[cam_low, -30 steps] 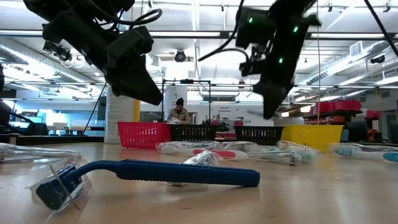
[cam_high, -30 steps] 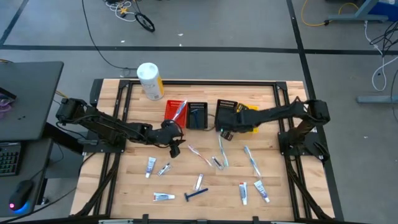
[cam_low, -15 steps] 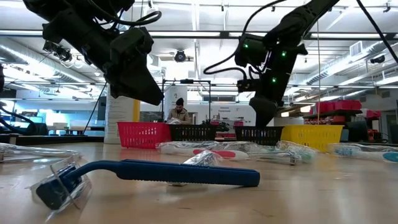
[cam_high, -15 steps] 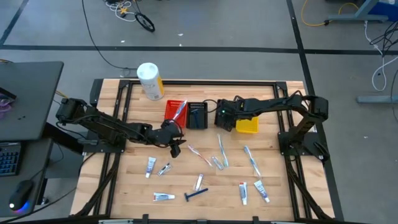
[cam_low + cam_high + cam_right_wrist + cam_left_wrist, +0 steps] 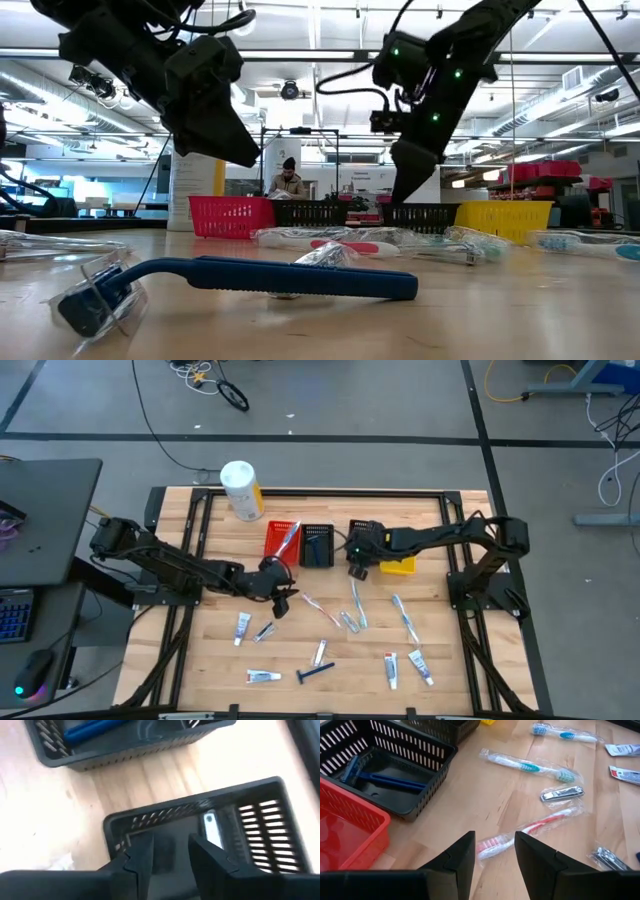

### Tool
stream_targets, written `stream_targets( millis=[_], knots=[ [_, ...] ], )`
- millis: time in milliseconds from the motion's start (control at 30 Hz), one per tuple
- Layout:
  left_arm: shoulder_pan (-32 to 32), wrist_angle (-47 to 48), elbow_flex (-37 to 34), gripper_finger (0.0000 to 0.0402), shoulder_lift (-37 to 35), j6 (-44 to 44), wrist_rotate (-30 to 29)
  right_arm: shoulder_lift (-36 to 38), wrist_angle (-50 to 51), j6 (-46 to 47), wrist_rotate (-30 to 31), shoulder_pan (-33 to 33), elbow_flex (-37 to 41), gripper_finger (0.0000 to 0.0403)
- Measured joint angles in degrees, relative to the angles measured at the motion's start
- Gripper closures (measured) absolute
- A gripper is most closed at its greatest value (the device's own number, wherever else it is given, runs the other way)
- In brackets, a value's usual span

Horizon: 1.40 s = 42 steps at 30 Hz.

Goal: Pick & Place Travel size toiletries
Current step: Put the white toothpaste into the yellow basket

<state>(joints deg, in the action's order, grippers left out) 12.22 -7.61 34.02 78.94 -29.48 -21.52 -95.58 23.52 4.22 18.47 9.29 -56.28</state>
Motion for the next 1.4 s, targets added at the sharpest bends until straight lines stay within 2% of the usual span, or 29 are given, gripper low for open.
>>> stream_targets(
  millis=[100, 200, 333, 567, 633, 767, 933, 1167, 1300, 1400],
  knots=[
    [0.62, 0.02, -0.02, 0.0255, 0.0, -0.57, -0.28, 0.94, 2.44, 2.72, 4.9, -3.45, -1.44, 0.0269],
    [1.36, 0.04, -0.02, 0.0256, 0.0, -0.74, -0.28, 2.59, 4.91, 5.31, 4.3, -7.54, -2.47, 0.0269],
    [2.25, 0.04, -0.02, 0.0255, 0.0, -0.76, -0.28, 5.79, 7.81, 9.62, -6.86, -12.25, -2.59, 0.0269],
    [3.29, -0.16, -0.02, 0.0255, 0.0, -0.78, -0.28, 7.7, 15.78, 28.06, -31.4, -19.32, -2.59, 0.0269],
    [3.54, -0.63, -0.02, 0.0255, 0.0, -0.8, -0.28, 7.7, 17.81, 30.34, -35.56, -21.63, -2.5, 0.0269],
    [3.92, -1.92, -0.07, 0.0255, 0.0, -0.7, -0.26, 7.7, 18.36, 39.16, -37.16, -25.88, -0.72, 0.0269],
    [3.87, -3.89, -0.07, 0.0255, 0.0, 4.45, -0.12, 7.7, 19.0, 56.79, -37.22, -30.53, 2.07, 0.0269],
    [3.79, -3.95, -0.07, 0.0255, 0.0, 18.94, -0.51, 7.7, 18.1, 82.23, -42.61, -37.16, 7.33, 0.0269],
    [3.77, -4.62, -0.07, 0.0255, 0.02, 27.51, -0.53, 7.66, 13.2, 93.59, -48.07, -41.44, 9.07, 0.0269],
    [3.77, -7.09, -0.07, 0.0255, 0.02, 32.72, -0.52, 7.66, 10.1, 98.77, -47.13, -43.86, 9.1, 0.0269]
  ],
)
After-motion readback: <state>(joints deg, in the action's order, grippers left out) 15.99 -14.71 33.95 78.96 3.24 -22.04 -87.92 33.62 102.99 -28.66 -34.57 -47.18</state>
